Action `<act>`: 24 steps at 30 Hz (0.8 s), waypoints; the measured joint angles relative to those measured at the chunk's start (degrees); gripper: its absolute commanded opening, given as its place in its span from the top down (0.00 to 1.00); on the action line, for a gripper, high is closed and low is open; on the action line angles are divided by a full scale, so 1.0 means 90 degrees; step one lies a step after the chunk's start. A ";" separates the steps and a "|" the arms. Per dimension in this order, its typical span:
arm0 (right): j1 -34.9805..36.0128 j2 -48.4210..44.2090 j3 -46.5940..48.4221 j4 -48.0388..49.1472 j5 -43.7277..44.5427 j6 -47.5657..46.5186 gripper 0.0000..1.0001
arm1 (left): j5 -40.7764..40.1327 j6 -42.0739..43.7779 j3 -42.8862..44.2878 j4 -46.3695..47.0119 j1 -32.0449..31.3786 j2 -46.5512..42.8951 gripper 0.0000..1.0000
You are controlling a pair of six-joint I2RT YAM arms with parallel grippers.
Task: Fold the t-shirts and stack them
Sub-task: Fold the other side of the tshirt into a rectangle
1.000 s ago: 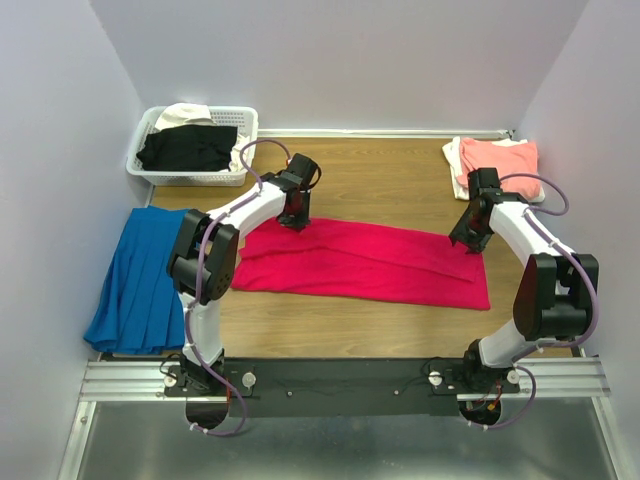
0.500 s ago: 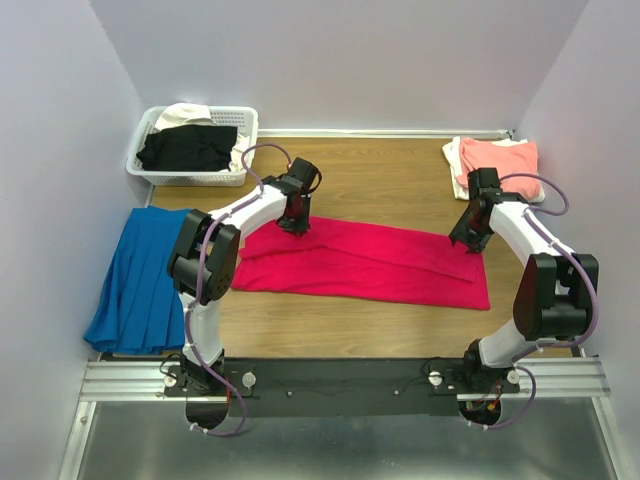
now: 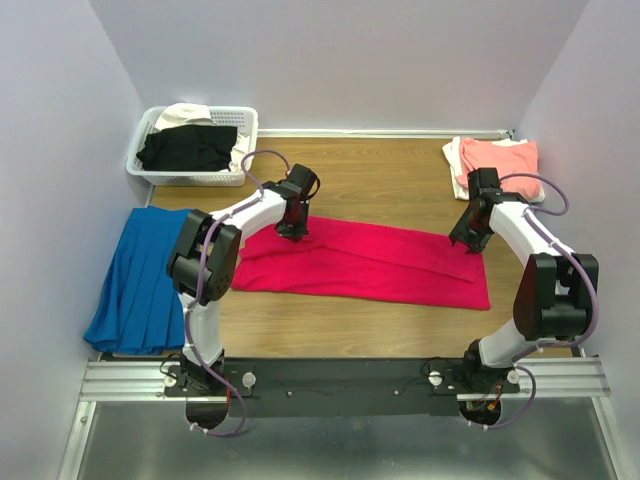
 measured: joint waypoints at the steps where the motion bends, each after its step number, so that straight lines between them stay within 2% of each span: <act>1: 0.0000 0.0000 -0.0002 0.0000 0.0000 0.0000 0.53 | -0.0002 -0.0002 -0.0027 0.0007 -0.0002 -0.0022 1.00; 19: 0.0000 -0.0002 -0.0126 0.0056 0.0000 -0.0005 0.53 | -0.0160 -0.0153 -0.0328 -0.0185 -0.0318 -0.1183 0.99; 20: 0.0000 0.0000 -0.0129 0.0066 0.0000 -0.0007 0.53 | -0.0163 -0.0163 -0.0364 -0.0185 -0.0333 -0.1192 0.84; 23: 0.0000 -0.0002 -0.0129 0.0102 -0.0002 -0.0022 0.53 | -0.0151 -0.0158 -0.0408 -0.0182 -0.0359 -0.1180 0.66; 24: 0.0000 -0.0002 -0.0129 0.0107 -0.0002 -0.0024 0.53 | -0.0146 -0.0160 -0.0408 -0.0165 -0.0359 -0.1180 0.65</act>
